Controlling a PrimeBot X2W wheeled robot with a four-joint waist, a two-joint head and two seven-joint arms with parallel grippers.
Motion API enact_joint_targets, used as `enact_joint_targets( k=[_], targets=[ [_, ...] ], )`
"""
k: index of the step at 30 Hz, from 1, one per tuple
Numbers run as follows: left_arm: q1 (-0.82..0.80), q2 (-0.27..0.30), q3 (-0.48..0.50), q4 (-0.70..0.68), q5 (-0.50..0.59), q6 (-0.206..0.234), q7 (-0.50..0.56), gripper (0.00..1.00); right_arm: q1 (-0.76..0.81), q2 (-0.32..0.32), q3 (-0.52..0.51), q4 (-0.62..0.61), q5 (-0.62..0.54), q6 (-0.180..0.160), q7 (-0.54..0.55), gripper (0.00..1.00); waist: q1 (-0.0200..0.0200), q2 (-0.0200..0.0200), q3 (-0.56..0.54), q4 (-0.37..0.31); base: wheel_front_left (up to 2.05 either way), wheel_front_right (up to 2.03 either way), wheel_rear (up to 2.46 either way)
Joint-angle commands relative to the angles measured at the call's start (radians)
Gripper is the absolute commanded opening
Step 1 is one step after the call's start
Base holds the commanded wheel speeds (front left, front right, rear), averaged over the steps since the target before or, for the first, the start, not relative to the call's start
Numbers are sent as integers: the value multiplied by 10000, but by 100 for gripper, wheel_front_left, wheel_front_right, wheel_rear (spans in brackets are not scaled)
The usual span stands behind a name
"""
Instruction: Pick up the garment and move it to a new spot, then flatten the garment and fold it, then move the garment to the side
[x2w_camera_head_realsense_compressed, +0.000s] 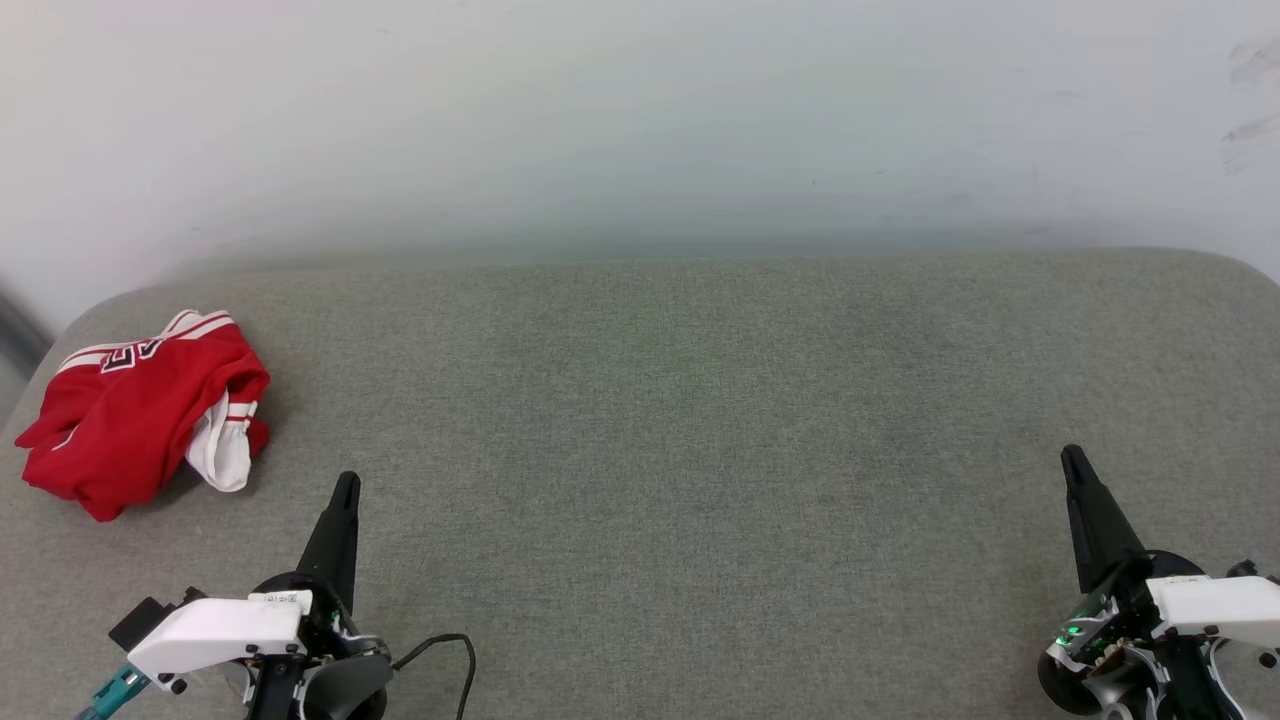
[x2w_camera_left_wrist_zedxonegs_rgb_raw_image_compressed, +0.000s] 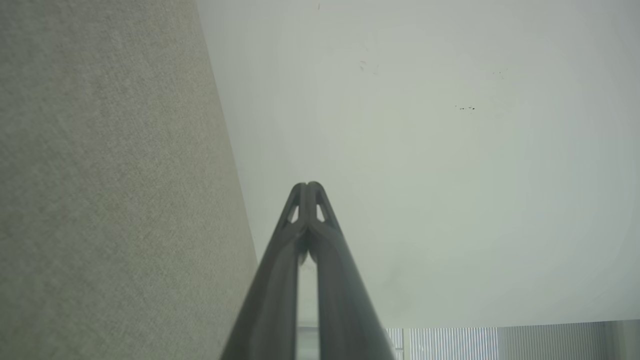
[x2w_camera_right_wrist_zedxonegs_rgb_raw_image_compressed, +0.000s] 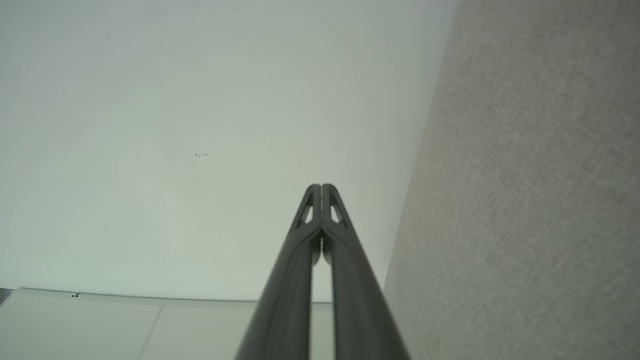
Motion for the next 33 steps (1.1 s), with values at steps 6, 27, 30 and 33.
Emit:
enact_joint_targets(
  k=[6,27,30,33],
  targets=[
    [-85,-9,22,8,18,-30,20,0,-105,44,4,9,32,0,3,0,0,0,0,0,0,0,0],
    [139,-25,-24,185,1,13,-7,100,153,4,10,181,-2,-2,-1,100,0,0,0,0,0,0,0],
    [309,-45,-74,292,32,13,-82,100,335,6,57,280,-20,-6,-74,100,0,0,5,-1,0,0,0],
    [361,-43,-126,188,110,12,-240,100,384,7,124,195,-75,-5,-233,100,0,0,9,-3,0,0,0]
  ],
)
